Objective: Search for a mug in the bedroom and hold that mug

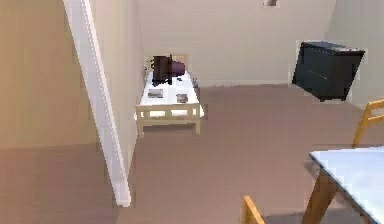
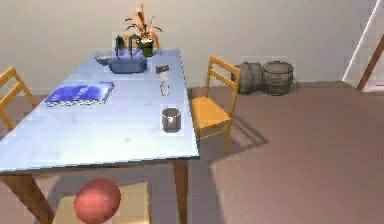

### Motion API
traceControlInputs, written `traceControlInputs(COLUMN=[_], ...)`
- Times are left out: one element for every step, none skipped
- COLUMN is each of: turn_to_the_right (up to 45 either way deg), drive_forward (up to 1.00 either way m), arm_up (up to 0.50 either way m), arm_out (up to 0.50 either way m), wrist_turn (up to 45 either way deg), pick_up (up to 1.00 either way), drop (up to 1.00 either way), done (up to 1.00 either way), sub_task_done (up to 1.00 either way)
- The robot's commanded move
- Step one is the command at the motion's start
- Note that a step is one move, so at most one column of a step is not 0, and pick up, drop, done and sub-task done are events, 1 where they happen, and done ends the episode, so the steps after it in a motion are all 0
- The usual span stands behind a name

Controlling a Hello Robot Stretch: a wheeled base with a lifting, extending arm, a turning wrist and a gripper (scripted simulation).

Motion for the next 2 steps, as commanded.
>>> traceControlInputs(turn_to_the_right=[45.0, 45.0], drive_forward=[0.00, 0.00], arm_up=[0.00, 0.00], arm_out=[0.00, 0.00], wrist_turn=[0.0, 0.0], pick_up=[0.00, 0.00], drop=[0.00, 0.00], done=[0.00, 0.00], sub_task_done=[0.00, 0.00])
